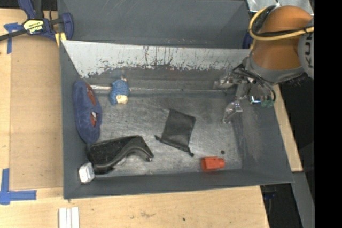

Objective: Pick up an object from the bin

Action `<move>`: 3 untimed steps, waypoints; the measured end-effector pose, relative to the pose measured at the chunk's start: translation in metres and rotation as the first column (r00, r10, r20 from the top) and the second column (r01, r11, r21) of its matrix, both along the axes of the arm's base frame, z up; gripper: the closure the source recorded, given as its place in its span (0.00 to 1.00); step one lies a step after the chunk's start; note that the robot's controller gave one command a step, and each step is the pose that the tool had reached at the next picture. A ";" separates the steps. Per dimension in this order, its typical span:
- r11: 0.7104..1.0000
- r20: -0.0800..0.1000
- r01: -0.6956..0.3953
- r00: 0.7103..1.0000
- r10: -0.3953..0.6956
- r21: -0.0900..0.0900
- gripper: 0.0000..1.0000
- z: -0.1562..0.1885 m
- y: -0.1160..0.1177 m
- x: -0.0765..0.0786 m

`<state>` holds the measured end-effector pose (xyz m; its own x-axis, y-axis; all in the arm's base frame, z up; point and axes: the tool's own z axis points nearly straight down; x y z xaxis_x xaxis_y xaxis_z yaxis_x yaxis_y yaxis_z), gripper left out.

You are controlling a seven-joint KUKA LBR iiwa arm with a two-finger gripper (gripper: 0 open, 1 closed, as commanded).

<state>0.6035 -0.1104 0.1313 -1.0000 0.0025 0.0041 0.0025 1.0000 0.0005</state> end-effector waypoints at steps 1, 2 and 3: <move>0.995 0.010 -0.101 0.995 0.101 -0.002 0.00 -0.051 0.074 0.020; 1.000 0.011 -0.025 1.000 0.025 0.001 0.00 -0.029 0.131 0.021; 0.938 0.006 -0.348 0.938 0.348 0.001 0.00 -0.026 0.175 -0.013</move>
Offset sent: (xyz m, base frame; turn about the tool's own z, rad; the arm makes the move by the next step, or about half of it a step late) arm 0.0193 0.0843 -0.0613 -0.1050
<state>0.5909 0.0644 0.1052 -0.9385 -0.3454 -0.0017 -0.3454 0.9385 0.0011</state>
